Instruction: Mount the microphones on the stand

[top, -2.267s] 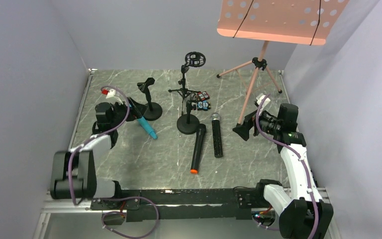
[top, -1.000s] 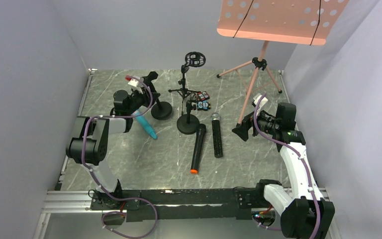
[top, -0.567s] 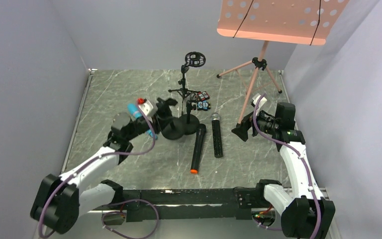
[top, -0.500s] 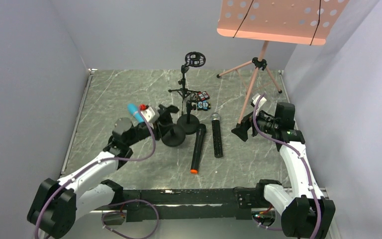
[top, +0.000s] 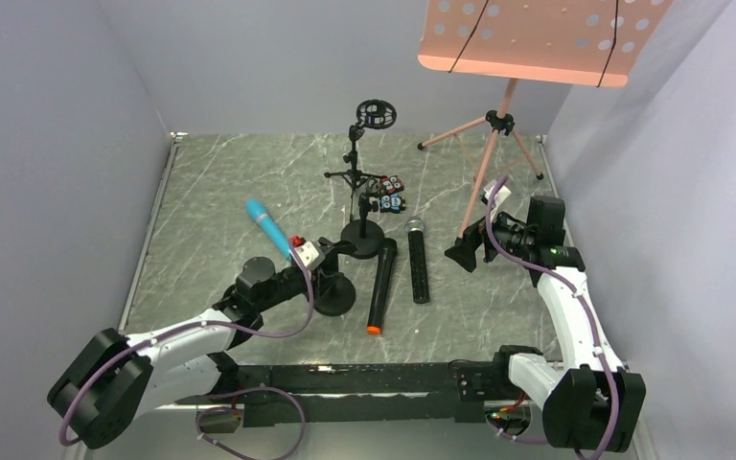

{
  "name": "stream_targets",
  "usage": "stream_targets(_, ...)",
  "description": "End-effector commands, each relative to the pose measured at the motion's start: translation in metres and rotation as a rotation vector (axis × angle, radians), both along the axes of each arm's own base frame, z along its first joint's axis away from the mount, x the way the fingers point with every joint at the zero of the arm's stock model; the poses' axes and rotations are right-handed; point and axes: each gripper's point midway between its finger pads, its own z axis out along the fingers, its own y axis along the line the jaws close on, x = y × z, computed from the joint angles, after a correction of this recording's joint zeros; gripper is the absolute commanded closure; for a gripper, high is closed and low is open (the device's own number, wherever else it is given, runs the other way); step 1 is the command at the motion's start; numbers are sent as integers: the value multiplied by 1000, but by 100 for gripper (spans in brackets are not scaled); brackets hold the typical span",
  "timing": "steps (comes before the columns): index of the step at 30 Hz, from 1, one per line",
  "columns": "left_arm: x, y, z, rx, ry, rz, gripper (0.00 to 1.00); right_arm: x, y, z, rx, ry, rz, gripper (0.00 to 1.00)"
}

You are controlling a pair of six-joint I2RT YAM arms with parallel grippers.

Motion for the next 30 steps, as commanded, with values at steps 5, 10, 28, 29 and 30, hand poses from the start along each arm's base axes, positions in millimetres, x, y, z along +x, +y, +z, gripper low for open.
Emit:
stream_targets(5, 12, -11, 28, -80, -119, 54, 75, 8, 1, 12, -16, -47, 19, 0)
stream_targets(10, 7, -1, 21, -99, -66, 104, 33, 8, 2, 11, -15, -42, 25, 0)
stream_targets(28, -22, 87, 63, -128, 99, 434, 1, 8, 15, -2, 69, 83, 62, 0)
stream_targets(29, -22, 98, 71, -124, 88, 482, 1, 7, 18, -1, 92, 95, 77, 0)
stream_targets(30, -23, 108, 77, -121, 82, 520, 1, 6, 21, -2, 109, 104, 88, 0)
